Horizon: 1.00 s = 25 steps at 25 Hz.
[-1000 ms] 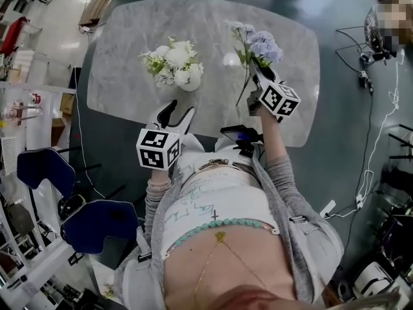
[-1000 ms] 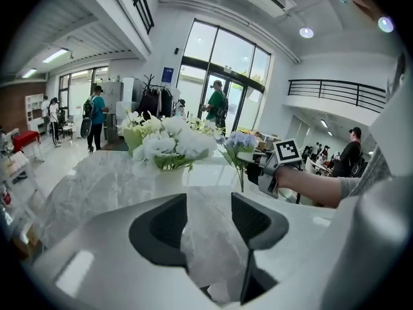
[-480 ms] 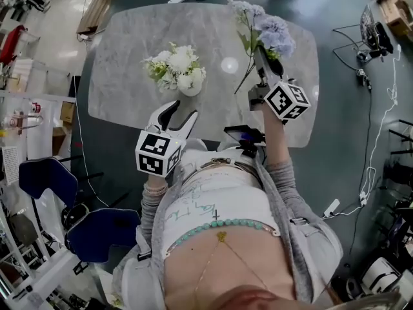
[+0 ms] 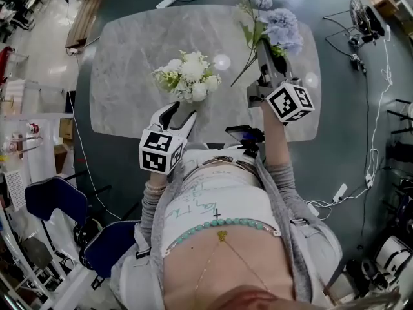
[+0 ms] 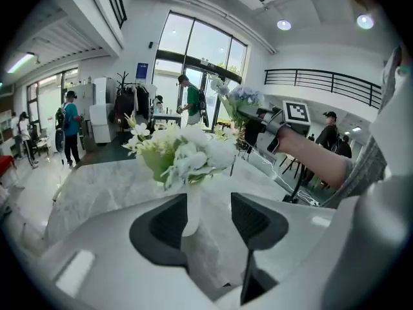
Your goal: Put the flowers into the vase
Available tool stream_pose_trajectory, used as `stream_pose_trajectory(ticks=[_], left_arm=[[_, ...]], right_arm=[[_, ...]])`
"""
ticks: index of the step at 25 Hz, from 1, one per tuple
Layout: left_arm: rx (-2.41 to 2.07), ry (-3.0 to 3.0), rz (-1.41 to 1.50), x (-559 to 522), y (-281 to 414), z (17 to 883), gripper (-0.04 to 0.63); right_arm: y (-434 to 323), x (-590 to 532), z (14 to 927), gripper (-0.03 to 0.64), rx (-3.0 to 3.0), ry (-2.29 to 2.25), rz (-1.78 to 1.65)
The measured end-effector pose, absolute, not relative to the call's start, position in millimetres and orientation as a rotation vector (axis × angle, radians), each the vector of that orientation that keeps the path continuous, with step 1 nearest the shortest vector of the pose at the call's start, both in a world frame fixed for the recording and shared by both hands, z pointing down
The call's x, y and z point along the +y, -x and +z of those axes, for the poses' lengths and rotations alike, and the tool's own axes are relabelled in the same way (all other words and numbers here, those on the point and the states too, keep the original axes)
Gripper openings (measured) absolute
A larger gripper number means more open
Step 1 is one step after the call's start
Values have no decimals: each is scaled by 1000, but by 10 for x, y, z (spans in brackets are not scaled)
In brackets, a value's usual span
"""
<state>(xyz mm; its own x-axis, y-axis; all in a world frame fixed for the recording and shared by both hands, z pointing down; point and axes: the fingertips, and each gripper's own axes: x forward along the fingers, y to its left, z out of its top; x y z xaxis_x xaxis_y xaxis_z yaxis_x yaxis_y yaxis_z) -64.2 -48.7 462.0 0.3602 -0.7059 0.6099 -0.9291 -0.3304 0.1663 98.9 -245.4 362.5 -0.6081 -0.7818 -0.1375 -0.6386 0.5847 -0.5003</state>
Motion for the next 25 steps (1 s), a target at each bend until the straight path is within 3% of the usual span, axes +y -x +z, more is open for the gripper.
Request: stream_pose_trajectory(ticks=[12, 25], left_arm=[[-1370, -2185, 629, -730, 962, 4786, 224], [-1305, -2256, 700, -872, 795, 4867, 245]], right_arm=[[-708, -2421, 3391, 107, 2378, 1139, -551], [-523, -2452, 3215, 101, 2308, 1035, -638]])
